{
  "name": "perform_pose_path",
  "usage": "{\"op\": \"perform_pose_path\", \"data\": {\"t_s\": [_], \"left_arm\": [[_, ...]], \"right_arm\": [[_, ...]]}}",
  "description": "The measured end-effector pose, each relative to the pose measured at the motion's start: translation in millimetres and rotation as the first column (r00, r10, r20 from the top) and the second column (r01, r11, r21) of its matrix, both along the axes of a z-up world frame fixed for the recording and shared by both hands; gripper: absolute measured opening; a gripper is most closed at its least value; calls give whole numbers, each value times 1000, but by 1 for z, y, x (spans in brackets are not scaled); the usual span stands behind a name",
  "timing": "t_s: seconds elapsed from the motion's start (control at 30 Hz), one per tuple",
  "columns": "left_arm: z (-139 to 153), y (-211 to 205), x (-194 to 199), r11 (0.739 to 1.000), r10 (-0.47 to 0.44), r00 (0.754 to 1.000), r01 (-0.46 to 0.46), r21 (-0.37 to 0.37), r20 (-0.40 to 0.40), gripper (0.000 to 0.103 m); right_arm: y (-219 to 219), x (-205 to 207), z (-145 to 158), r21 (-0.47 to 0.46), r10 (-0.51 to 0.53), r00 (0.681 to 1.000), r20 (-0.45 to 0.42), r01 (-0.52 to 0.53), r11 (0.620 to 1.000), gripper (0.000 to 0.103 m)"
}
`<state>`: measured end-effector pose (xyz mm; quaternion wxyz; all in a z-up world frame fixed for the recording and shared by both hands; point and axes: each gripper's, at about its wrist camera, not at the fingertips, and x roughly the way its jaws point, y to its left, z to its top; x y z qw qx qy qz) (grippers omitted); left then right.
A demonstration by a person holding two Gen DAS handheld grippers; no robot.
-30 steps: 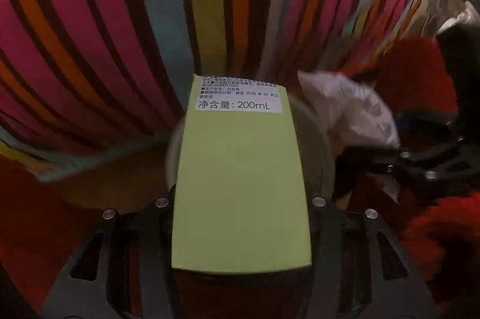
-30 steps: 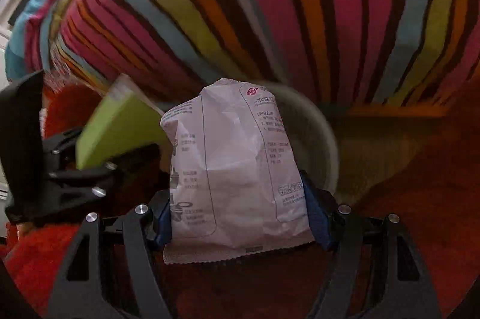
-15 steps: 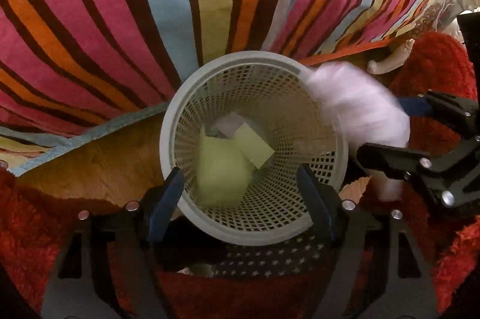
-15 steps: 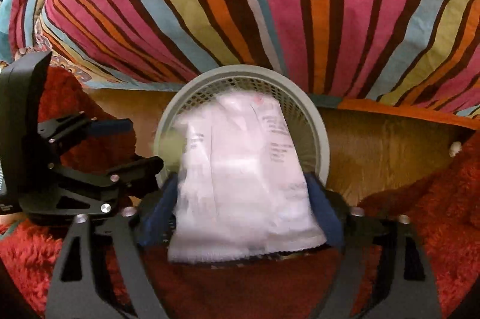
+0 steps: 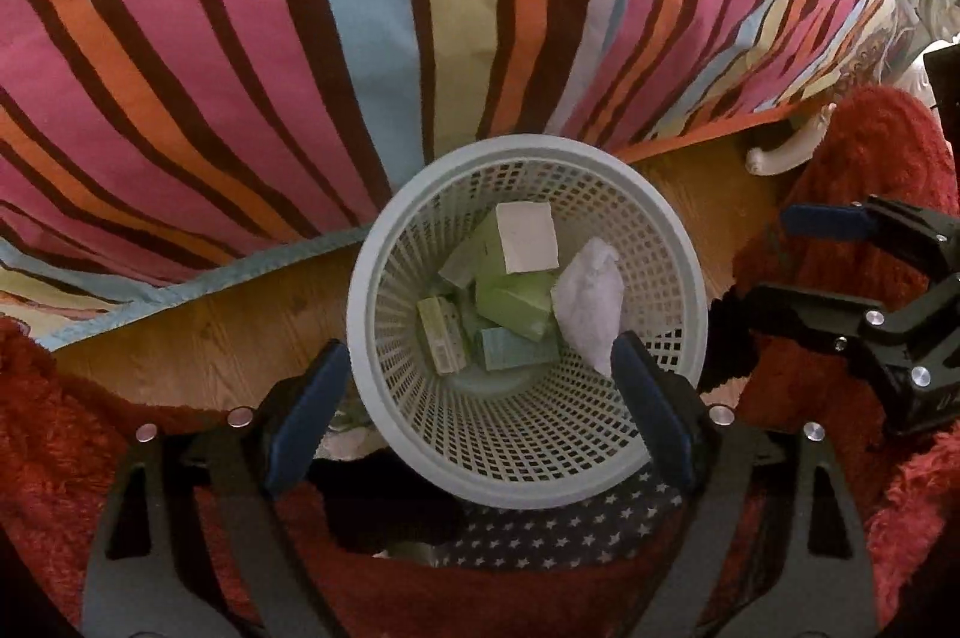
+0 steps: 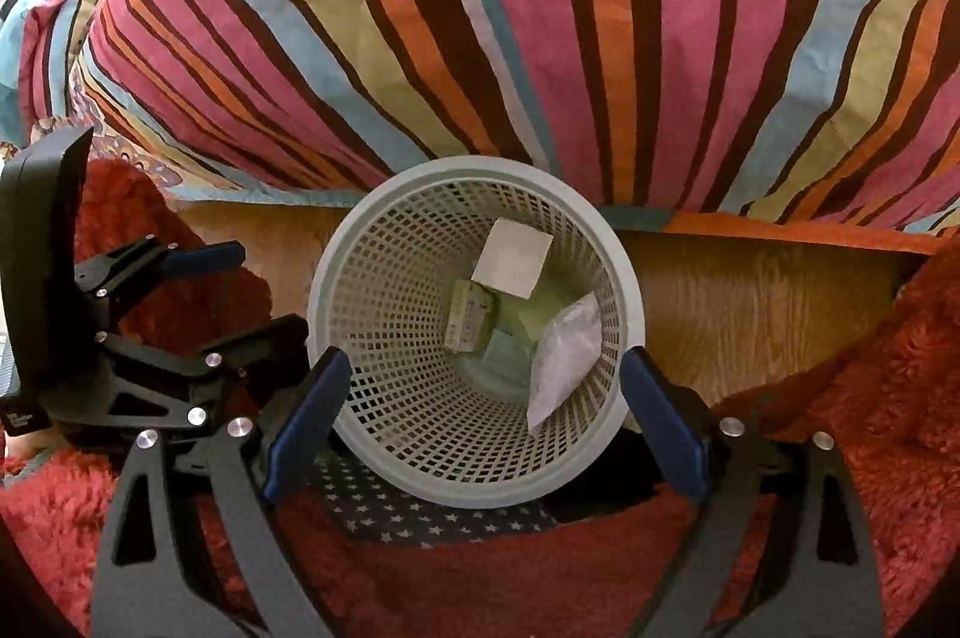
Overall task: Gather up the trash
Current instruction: 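Grasp tall lime-green box with left tool while right tool grasps plastic bag, drop both in basket, then grasp crumpled paper with left tool while right tool grasps white square case, drop both in basket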
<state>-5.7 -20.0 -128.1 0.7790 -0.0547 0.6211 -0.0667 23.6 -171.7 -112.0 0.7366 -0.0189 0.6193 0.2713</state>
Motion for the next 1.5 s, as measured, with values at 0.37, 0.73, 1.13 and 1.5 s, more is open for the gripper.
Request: {"op": "perform_pose_path", "data": {"t_s": [0.37, 0.73, 1.13, 1.5], "left_arm": [[63, 8, 9, 999, 3, 980, -11, 38, 198, 86], [231, 43, 189, 999, 44, 777, -40, -20, 628, 86], [192, 33, 369, 990, 46, 892, -101, 100, 450, 86], [187, 52, 389, 994, 46, 914, -81, 69, 402, 55]], "right_arm": [[-6, 10, 56, 39, 38, 969, 246, -49, 998, 87], [-6, 150, 180, 126, -5, 765, 644, -100, 987, 95], [54, 278, 168, -14, 162, 790, 591, -191, 981, 95], [90, 311, 154, -114, 238, 799, 553, -210, 971, 94]]}}
